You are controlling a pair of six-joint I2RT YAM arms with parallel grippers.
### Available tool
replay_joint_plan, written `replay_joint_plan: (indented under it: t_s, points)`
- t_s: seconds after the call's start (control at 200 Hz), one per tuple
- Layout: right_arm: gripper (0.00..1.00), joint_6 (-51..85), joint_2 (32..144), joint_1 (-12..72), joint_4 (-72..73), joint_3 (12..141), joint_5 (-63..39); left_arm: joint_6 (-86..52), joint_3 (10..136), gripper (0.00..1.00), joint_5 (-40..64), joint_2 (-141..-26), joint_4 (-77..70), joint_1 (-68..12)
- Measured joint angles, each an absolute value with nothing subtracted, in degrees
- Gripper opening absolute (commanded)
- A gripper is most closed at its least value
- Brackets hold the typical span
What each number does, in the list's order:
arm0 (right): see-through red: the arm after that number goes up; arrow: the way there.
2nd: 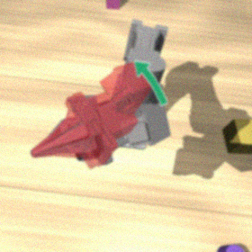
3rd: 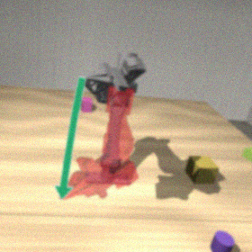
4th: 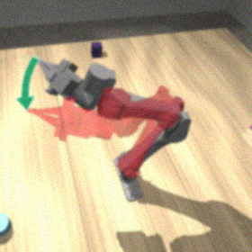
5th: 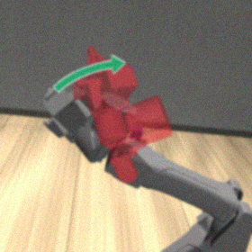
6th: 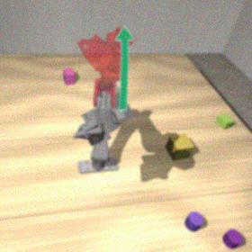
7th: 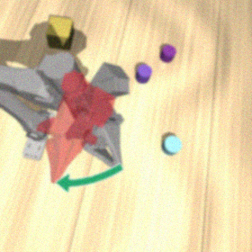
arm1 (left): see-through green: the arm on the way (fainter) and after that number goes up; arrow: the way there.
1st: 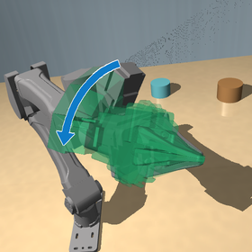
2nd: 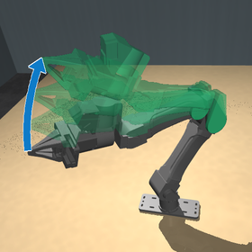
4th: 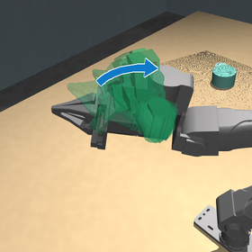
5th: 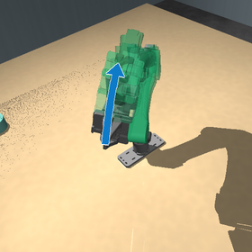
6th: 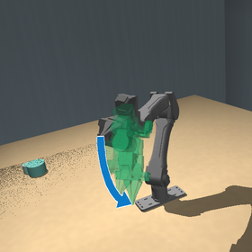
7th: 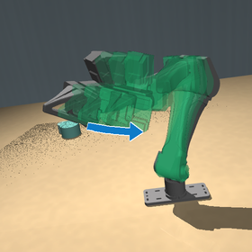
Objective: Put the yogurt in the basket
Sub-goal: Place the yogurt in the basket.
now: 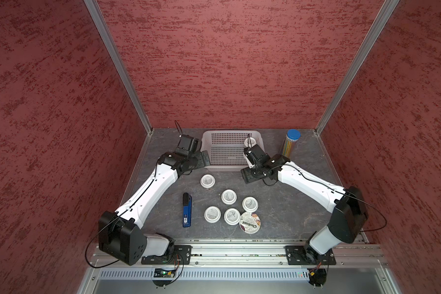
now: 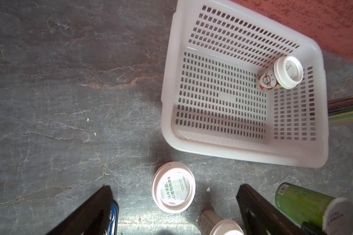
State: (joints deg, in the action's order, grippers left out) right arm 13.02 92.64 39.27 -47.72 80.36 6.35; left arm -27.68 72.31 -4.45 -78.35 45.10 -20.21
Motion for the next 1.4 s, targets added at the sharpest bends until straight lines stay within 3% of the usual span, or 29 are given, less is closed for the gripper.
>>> replay_joint_plan:
  t_s: [0.26, 0.656, 0.851, 1.402]
  points:
    - [0.76, 10.68, 97.23, 34.30, -50.59, 95.96, 6.70, -27.70, 73.38, 1.00, -2.39, -79.00, 44.84, -17.56]
    - [0.76, 8.97, 123.33, 28.16, -51.79, 118.30, 6.15, -27.70, 73.38, 1.00, 0.21, -80.16, 44.97, -14.13]
    - [0.76, 8.95, 129.32, 26.35, -52.80, 121.12, 5.85, -27.70, 73.38, 1.00, 1.26, -81.82, 44.97, -13.34]
    - [0.79, 8.91, 133.01, 24.75, -53.01, 121.45, 5.85, -27.57, 73.38, 1.00, 1.67, -82.56, 44.99, -13.13]
